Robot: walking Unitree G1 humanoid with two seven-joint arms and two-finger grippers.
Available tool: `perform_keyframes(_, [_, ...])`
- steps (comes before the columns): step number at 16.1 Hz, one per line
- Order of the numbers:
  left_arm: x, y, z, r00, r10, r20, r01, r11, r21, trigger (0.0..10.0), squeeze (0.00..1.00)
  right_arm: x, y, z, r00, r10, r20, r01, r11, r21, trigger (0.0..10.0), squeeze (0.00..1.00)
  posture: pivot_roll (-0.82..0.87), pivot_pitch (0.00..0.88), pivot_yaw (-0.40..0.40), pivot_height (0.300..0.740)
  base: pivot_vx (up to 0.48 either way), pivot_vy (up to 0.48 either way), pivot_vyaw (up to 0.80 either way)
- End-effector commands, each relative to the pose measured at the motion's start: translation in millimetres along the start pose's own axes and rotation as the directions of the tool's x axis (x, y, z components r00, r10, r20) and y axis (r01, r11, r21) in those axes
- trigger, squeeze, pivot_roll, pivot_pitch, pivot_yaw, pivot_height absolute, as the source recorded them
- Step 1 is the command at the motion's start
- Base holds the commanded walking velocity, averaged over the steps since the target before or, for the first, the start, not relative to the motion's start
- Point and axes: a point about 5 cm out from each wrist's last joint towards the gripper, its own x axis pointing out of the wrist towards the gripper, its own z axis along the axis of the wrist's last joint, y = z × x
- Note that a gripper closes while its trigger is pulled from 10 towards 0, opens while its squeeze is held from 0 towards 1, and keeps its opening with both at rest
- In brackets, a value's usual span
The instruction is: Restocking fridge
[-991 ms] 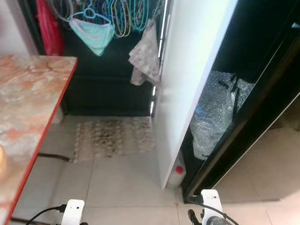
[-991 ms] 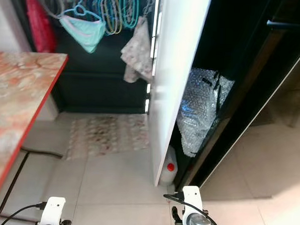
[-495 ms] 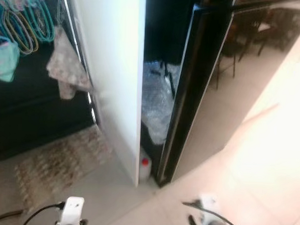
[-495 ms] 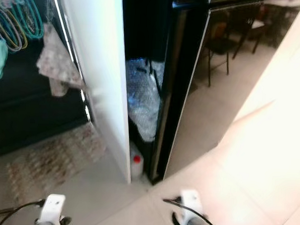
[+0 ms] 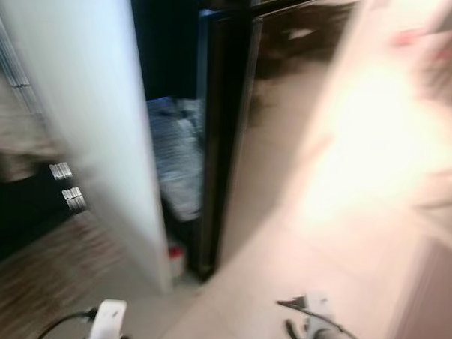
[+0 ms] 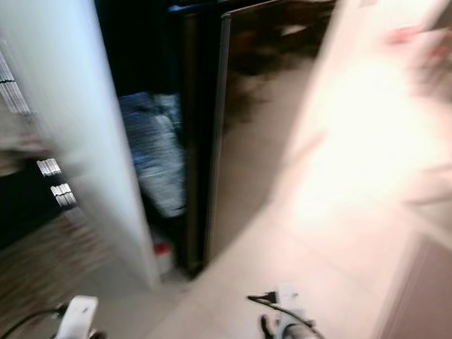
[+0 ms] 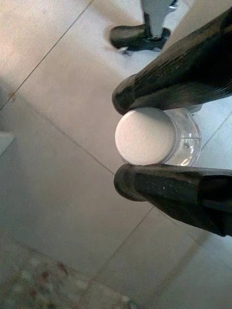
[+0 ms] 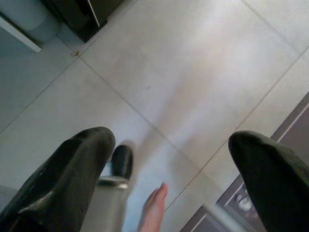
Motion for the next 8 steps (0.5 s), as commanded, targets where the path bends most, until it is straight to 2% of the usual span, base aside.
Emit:
perform_keyframes(1, [0.1, -1.1, -0.2, 1.0, -0.001, -0.004, 0.001, 1.0, 0.011, 10.0, 0.0, -0.1, -0.9, 0.0, 1.0, -0.001, 0.0, 0.001, 1.0, 0.004, 10.0, 0.0, 0.08, 0.0, -0.003, 0.74, 0.0, 0.0, -0.79])
perform_keyframes(4, [0.3, -1.3, 0.3, 1.0, 0.002, -0.003, -0.002, 1.0, 0.004, 10.0, 0.0, -0.1, -1.4, 1.3, 1.0, -0.001, 0.007, 0.001, 1.0, 0.0, 10.0, 0.0, 0.08, 0.0, -0.007, 0.74, 0.0, 0.0, -0.66])
perform_keyframes(8, [0.4, -1.3, 0.8, 1.0, 0.005, -0.002, -0.005, 1.0, -0.018, 10.0, 0.0, -0.1, -1.2, 3.4, 1.0, -0.006, 0.03, 0.005, 1.0, 0.03, 10.0, 0.0, 0.09, 0.0, -0.011, 0.74, 0.0, 0.0, 0.0])
